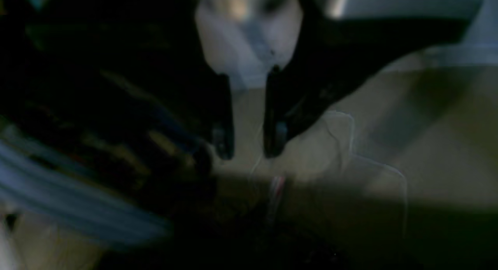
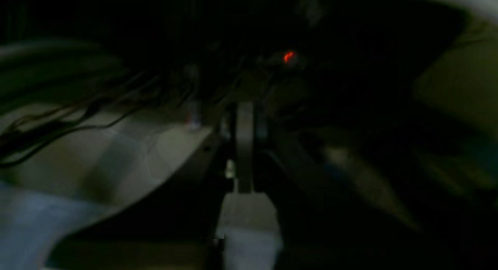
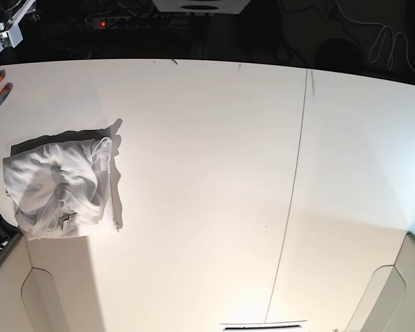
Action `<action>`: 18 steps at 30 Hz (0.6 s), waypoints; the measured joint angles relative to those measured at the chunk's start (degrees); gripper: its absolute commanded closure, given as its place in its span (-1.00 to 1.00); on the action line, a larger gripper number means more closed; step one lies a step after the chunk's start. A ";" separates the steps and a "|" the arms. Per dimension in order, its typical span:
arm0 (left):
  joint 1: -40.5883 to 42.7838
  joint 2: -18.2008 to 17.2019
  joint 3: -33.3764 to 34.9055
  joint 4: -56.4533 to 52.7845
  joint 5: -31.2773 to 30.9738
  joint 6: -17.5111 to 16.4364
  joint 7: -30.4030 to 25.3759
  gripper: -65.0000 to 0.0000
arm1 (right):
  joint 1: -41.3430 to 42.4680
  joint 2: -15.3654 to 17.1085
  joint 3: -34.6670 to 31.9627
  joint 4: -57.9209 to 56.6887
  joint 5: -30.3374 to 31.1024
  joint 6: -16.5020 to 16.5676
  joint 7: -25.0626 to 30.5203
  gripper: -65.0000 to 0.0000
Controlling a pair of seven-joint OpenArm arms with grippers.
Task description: Layout the t-shirt on the table in an organized manner, then fold the t-shirt properly
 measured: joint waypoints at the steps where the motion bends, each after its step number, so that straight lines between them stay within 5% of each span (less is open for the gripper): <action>1: 0.00 -0.15 3.61 -0.28 5.03 0.00 -4.52 0.50 | 0.15 0.66 -0.02 -4.17 1.53 1.07 1.62 1.00; 6: -2.10 0.07 20.76 -5.84 32.06 0.24 -30.99 0.50 | 1.09 2.38 -2.91 -25.92 1.11 3.72 14.14 1.00; 10: -8.90 1.01 32.11 -13.77 45.16 -0.02 -47.36 0.50 | 6.67 2.38 -8.46 -45.92 -0.20 4.74 24.02 1.00; 15: -21.92 6.73 41.20 -27.04 56.52 8.74 -56.37 0.50 | 19.98 2.12 -20.09 -70.07 -6.36 4.81 37.22 1.00; 18: -31.06 11.43 45.11 -34.64 58.75 11.58 -57.55 0.50 | 30.01 1.33 -28.09 -80.00 -9.79 4.11 39.32 1.00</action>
